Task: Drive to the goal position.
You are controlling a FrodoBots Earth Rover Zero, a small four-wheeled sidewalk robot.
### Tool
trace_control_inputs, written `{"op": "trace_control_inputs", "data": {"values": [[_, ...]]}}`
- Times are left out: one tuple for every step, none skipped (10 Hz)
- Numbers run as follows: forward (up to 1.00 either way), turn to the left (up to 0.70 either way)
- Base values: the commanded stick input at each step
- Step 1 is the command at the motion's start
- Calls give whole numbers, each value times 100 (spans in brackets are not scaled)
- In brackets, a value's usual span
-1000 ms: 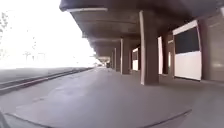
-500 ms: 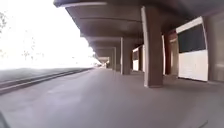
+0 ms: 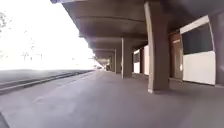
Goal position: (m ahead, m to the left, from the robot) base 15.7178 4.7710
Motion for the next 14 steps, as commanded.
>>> {"op": "trace_control_inputs", "data": {"values": [[70, 17], [70, 8], [70, 4], [70, 0], [70, 0], [70, 0], [70, 0], [70, 0], [70, 0], [70, 0], [70, 0], [70, 0], [70, 0], [70, 0]]}}
